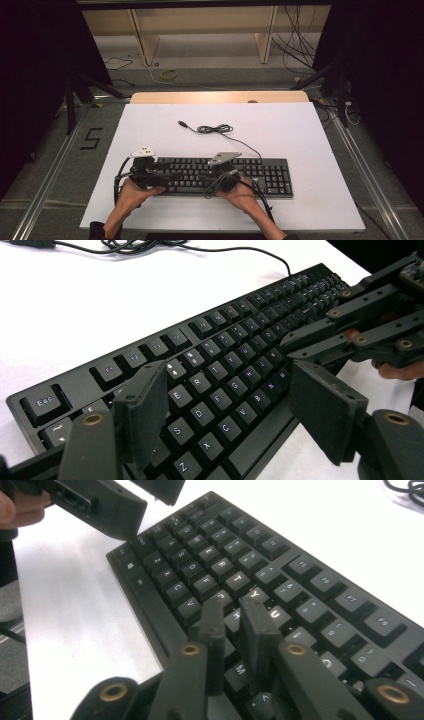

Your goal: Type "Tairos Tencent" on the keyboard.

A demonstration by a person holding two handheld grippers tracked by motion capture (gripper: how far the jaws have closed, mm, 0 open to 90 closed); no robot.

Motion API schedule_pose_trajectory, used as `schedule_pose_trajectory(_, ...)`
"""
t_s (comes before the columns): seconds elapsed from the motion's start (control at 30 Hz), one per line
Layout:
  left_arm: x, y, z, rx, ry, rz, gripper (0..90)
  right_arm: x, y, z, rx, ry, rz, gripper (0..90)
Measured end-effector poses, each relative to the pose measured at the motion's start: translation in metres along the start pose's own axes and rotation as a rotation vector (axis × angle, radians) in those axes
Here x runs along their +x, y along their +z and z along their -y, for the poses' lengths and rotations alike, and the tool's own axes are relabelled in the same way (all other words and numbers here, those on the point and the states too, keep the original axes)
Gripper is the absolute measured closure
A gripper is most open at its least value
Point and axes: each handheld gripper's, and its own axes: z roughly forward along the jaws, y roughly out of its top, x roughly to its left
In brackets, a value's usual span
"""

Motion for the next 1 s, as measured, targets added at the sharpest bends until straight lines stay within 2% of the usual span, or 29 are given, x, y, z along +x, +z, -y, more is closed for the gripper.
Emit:
schedule_pose_trajectory(0.27, 0.000, 0.001, -0.001, 0.002, 0.005, -0.008, 31.1, -0.004, -0.012, 0.001, -0.039, 0.018, -0.020, 66.1)
schedule_pose_trajectory(0.43, 0.000, 0.002, -0.002, 0.003, 0.007, -0.009, 31.1, -0.007, -0.019, 0.003, -0.059, 0.040, -0.029, 60.4)
schedule_pose_trajectory(1.0, -0.001, 0.008, -0.006, 0.018, 0.018, -0.011, 31.6, -0.013, -0.035, 0.008, -0.105, 0.061, -0.010, 48.5)
